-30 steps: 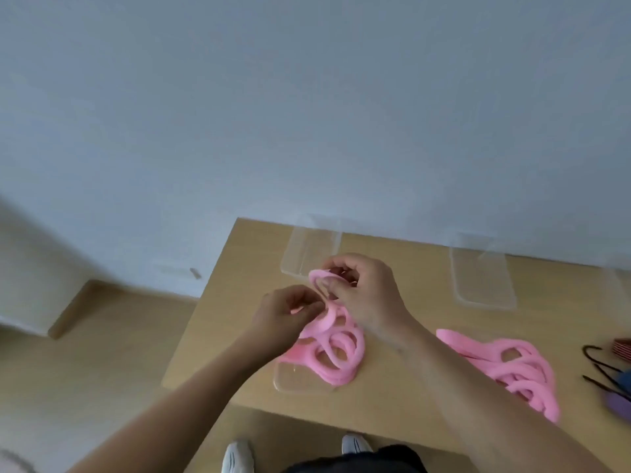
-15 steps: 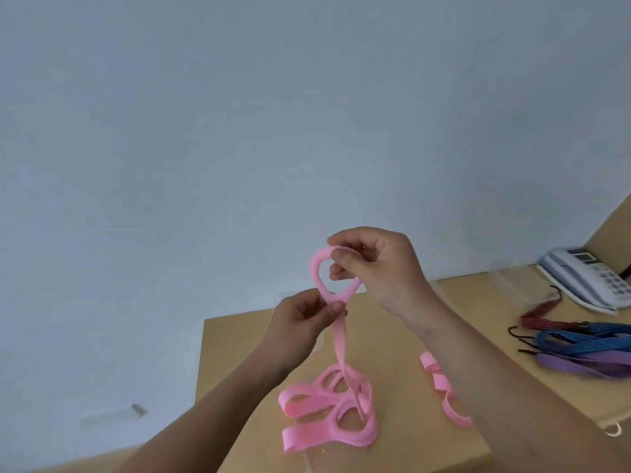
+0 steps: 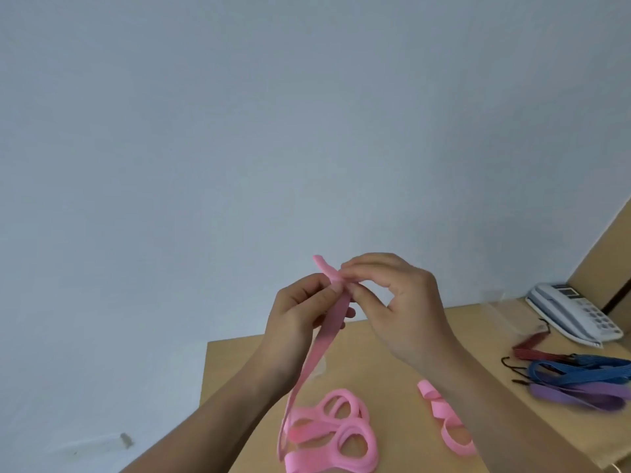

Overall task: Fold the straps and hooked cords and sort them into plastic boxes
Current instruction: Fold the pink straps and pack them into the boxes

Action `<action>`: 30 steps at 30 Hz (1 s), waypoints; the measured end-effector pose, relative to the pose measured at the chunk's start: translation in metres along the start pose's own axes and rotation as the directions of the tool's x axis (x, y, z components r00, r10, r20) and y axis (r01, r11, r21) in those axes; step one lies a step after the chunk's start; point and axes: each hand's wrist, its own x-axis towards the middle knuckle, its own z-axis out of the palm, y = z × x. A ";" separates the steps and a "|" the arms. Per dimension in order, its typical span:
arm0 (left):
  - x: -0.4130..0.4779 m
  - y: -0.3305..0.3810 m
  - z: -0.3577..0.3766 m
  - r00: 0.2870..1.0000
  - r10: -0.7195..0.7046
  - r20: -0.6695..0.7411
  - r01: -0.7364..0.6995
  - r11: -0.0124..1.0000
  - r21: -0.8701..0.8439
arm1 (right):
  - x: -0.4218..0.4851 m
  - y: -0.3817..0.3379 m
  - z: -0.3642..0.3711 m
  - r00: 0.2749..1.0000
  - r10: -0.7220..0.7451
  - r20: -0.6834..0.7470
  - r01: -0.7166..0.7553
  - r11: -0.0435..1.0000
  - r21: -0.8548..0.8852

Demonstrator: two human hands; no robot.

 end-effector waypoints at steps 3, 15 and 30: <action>-0.004 0.003 0.005 0.997 0.024 -0.072 -0.022 1.000 0.022 | 0.000 0.003 -0.001 0.997 -0.073 0.002 0.073 0.997 0.012; -0.025 0.003 0.030 0.967 0.089 -0.239 -0.037 0.976 0.214 | 0.005 0.013 -0.013 0.977 -0.128 0.172 0.131 0.991 -0.007; -0.022 -0.003 0.057 0.918 -0.122 -0.378 0.184 0.974 0.133 | -0.001 0.033 -0.019 0.971 -0.150 0.188 0.169 0.981 -0.093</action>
